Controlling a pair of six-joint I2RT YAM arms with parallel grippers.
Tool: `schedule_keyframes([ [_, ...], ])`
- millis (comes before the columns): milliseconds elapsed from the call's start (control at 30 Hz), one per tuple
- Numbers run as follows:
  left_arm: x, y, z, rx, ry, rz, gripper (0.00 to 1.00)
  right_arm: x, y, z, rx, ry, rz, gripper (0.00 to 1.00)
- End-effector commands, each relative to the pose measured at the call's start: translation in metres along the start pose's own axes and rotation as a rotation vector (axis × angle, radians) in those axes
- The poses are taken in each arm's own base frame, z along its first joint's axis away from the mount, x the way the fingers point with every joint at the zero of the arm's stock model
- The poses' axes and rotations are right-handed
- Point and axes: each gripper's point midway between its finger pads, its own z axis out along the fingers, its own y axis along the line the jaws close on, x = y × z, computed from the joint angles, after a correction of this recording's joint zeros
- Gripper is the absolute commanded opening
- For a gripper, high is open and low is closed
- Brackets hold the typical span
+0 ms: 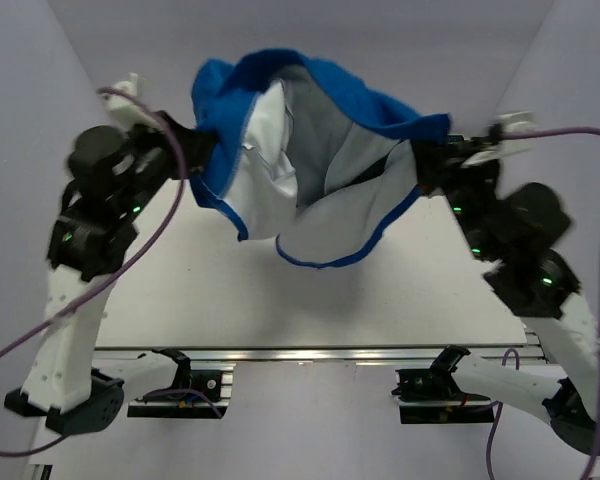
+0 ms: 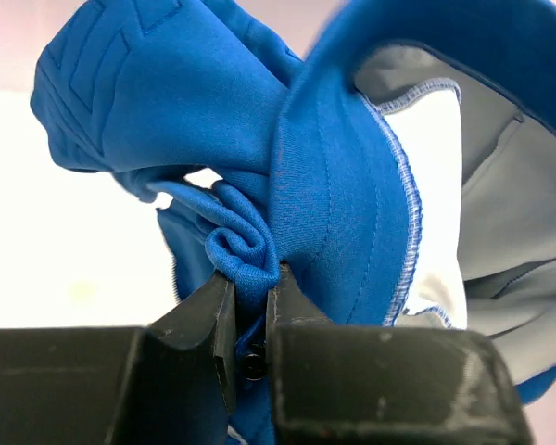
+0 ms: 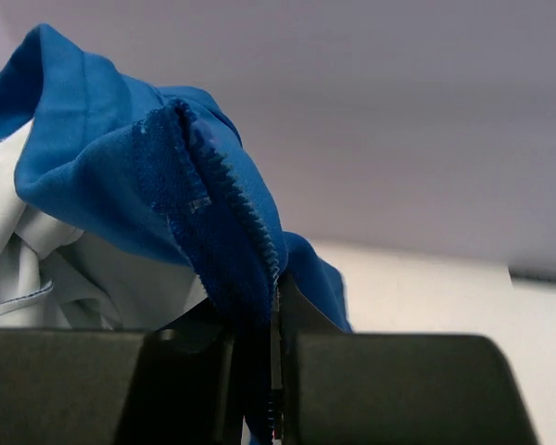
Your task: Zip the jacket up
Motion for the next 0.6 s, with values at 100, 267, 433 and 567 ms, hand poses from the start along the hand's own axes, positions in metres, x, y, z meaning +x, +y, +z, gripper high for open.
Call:
schedule_keyframes([
  [100,-0.095,-0.064,-0.124,0.262,-0.338,0.031,0.0,-0.14,0.015,-0.072,-0.254,-0.303,0.032,0.0],
  [267,-0.104,-0.075,-0.132,0.305,-0.358,0.007,0.0,-0.172,0.0,-0.089,-0.21,-0.396,0.063,0.0],
  [433,-0.08,-0.065,-0.075,0.246,-0.224,-0.107,0.0,-0.137,-0.015,-0.037,0.01,-0.224,0.095,0.0],
  [567,0.003,-0.005,0.022,-0.021,0.027,-0.179,0.0,-0.039,-0.017,0.03,0.218,0.039,0.027,0.0],
])
